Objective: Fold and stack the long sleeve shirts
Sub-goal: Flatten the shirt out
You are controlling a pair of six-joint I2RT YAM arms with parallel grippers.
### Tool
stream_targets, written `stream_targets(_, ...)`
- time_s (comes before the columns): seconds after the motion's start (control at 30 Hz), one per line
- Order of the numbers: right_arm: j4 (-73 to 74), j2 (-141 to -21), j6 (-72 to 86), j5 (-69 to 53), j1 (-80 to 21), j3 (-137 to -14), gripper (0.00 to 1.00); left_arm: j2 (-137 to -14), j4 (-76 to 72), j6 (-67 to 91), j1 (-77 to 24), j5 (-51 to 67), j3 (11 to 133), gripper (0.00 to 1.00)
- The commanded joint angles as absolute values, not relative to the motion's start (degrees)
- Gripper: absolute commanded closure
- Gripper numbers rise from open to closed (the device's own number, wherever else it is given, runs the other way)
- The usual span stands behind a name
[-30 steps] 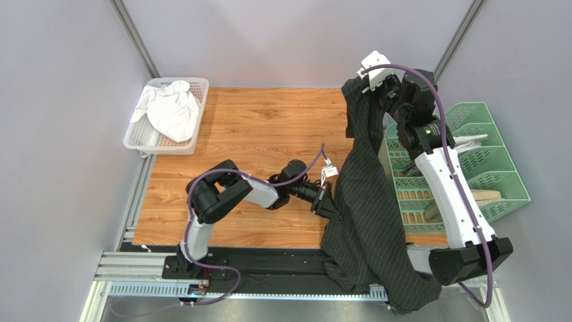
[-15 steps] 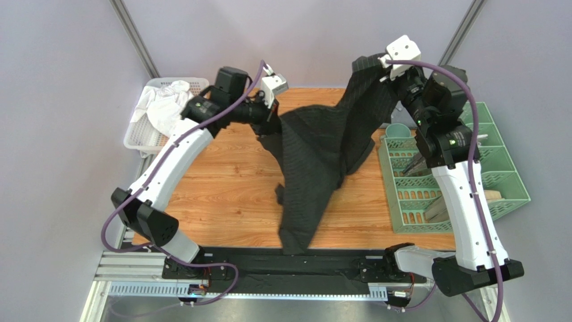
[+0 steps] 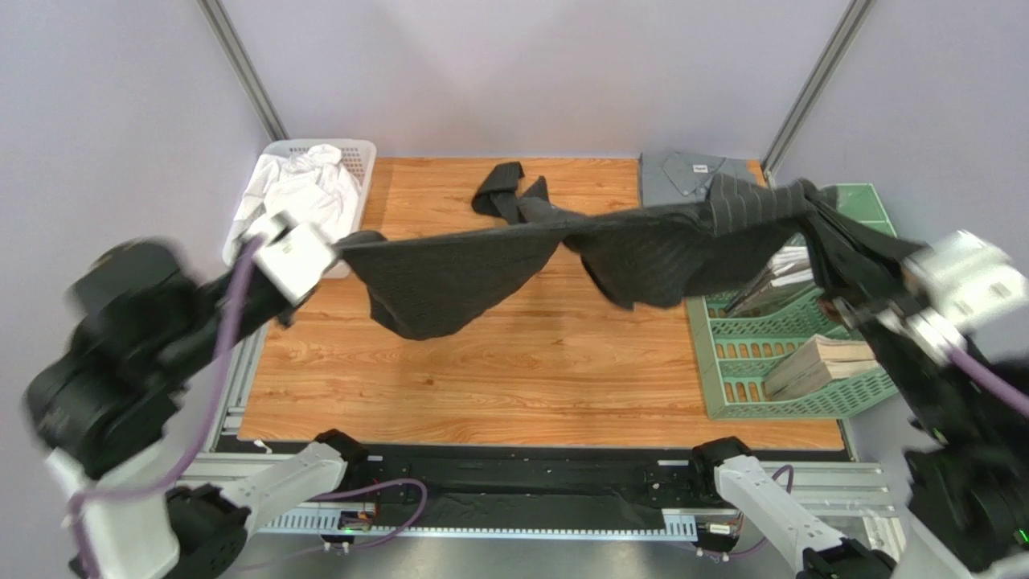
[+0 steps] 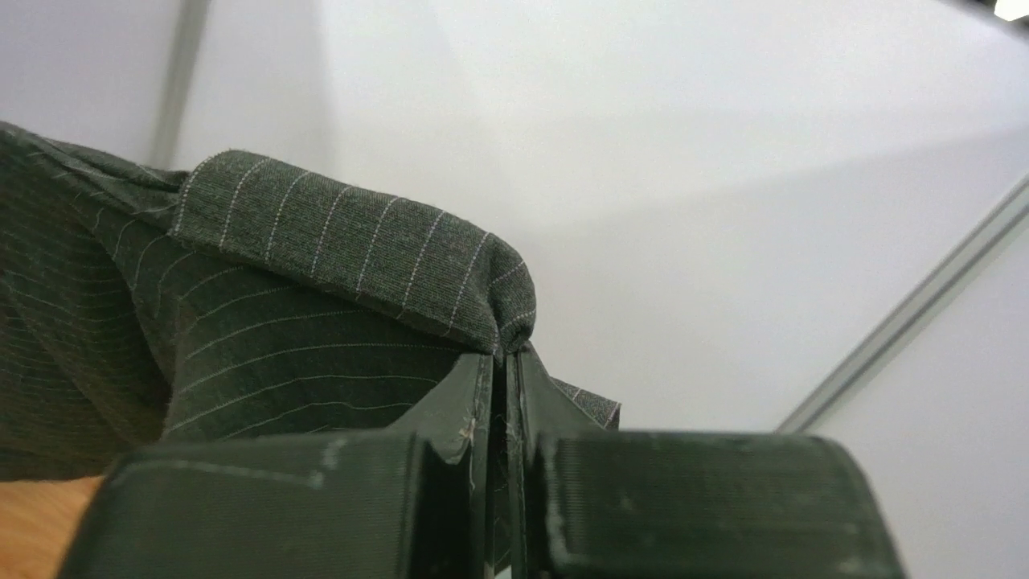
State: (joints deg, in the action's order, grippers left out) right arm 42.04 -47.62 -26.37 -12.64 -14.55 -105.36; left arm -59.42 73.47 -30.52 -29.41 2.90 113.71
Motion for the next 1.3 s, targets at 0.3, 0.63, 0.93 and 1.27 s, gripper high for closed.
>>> stream_targets(0.3,30.24,-60.62,-29.17,-5.54,-10.11,-121.73,1.00,-52.45,55.57,-43.50,-26.02,-10.17,110.77,1.00)
stream_targets(0.63,13.81,-81.72,-38.75,-12.30,-11.33,-105.13,1.00,-70.91,34.56,-42.81,-19.89,-6.34,90.19,1.00)
stream_targets(0.93,15.95,-120.88,-48.42,2.15,-18.62,-131.61,0.33,-105.08,39.39,-32.12,-13.55,2.21,104.89,0.50)
stream_targets(1.27,56.43,-101.40,-31.83,-7.54,-23.36,-103.55,0.24,-93.80,51.05,-32.60,-7.12,16.50,91.60,0.14)
